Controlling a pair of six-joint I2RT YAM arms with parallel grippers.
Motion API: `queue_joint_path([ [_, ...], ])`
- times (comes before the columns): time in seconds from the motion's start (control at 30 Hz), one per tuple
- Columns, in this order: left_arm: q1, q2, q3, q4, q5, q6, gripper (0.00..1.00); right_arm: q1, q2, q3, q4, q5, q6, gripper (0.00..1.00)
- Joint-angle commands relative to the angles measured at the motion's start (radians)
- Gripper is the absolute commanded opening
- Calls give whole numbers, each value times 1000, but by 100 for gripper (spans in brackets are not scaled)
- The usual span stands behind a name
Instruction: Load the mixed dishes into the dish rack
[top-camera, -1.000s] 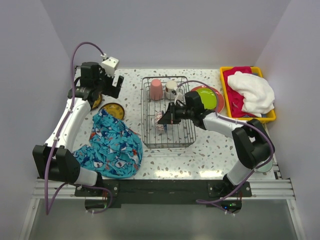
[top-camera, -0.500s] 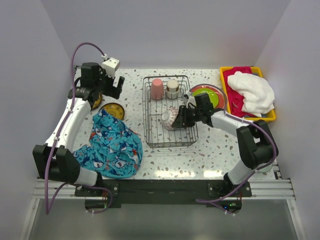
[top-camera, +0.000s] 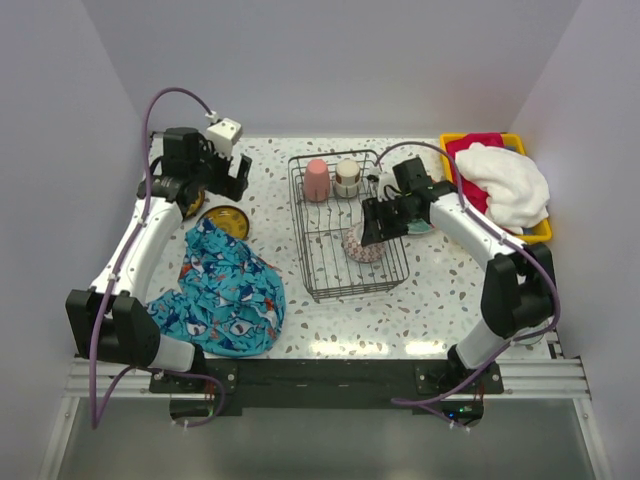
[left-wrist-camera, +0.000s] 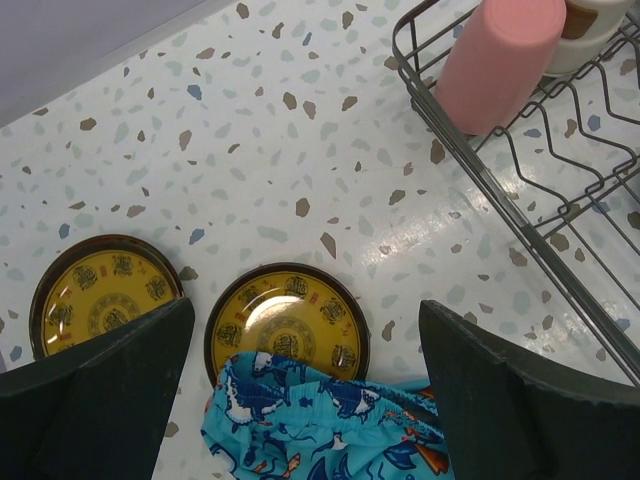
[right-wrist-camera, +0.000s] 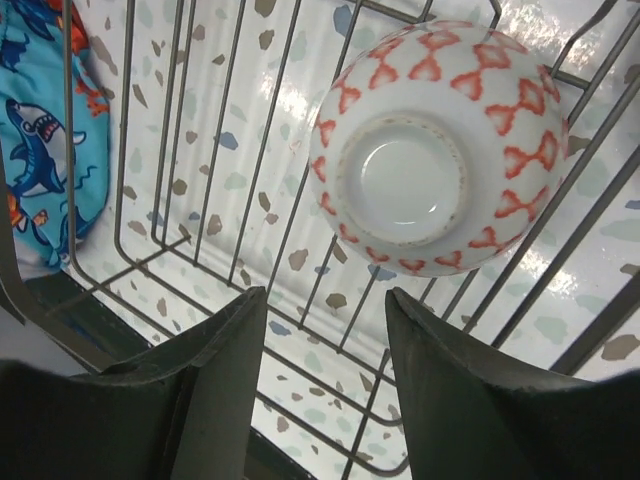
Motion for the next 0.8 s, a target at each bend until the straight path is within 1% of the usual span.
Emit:
queue_joint_path([
  [0.0,8,-41,-10,35,41,-17,100,-3,-88,72,-156,139,-74,55],
  [0.07,8,-43,-13,37,47,-20,100,-4,-126,79,-179,264,-126,55],
  [0.1,6,-44,-16,41,47,-20,100,-6,-171,77,-217,376,-173,55],
  [0.17,8,-46,-22,49,48,-16,100,-29,-212,60,-268,449,-232,53],
  [0.2,8,-49,-31,64,50,-16,100,-43,-237,48,-319,511,-285,52],
  [0.23,8,-51,-36,75,52,-14,100,-66,-283,30,-339,533,-303,52],
  [0.27,8,-52,-44,87,58,-9,100,-133,-309,-16,-356,549,-318,50],
  [0.33,8,-43,-51,113,62,-17,100,-214,-362,-64,-408,581,-367,50],
  [0.37,8,-37,-50,118,68,-23,100,-286,-376,-114,-419,589,-384,50],
  [0.43,8,-18,-42,130,75,-45,100,-348,-401,-160,-445,605,-424,49],
  [0.47,8,-12,-39,135,85,-49,100,-413,-428,-209,-442,609,-433,49],
  [0.53,8,8,-24,141,96,-66,100,-470,-462,-265,-405,613,-476,50],
  [0.57,8,15,-15,141,105,-72,100,-530,-490,-321,-385,618,-519,50],
  [0.63,6,34,8,141,114,-83,100,-599,-510,-371,-328,619,-556,50],
  [0.67,6,41,17,141,122,-85,100,-666,-515,-401,-318,601,-586,49],
  [0.77,6,61,54,141,131,-97,100,-747,-504,-443,-305,589,-611,49],
])
